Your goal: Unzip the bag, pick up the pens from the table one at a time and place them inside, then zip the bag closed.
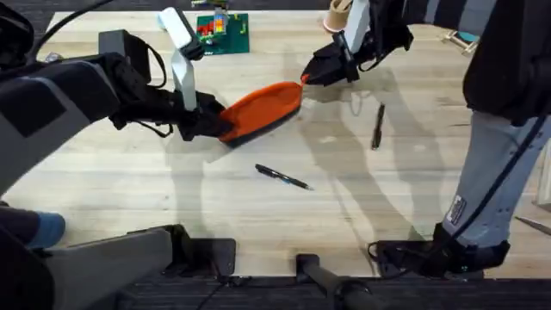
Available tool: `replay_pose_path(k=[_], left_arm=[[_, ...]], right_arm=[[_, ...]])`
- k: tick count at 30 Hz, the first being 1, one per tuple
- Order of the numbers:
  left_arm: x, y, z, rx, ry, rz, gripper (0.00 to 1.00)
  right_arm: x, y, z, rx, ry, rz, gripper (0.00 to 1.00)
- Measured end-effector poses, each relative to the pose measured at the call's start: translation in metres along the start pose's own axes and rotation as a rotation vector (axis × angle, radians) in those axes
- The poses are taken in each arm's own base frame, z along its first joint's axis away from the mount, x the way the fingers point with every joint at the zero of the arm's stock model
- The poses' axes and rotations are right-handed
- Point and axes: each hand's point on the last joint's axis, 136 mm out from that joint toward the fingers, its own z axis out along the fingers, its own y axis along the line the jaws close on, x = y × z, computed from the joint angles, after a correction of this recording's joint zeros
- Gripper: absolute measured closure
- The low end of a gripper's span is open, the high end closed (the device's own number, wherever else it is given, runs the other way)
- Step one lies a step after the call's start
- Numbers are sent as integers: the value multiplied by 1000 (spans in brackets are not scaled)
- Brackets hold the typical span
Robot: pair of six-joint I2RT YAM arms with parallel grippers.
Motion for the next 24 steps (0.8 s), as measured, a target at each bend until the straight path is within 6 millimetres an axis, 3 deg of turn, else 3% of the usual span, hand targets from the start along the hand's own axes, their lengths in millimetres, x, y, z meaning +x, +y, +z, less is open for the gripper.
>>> replay_pose_path(k=[24], left_arm=[[0,0,0,-1,3,0,959]], right_arm=[[-15,6,6,-25,-18,-117,971]])
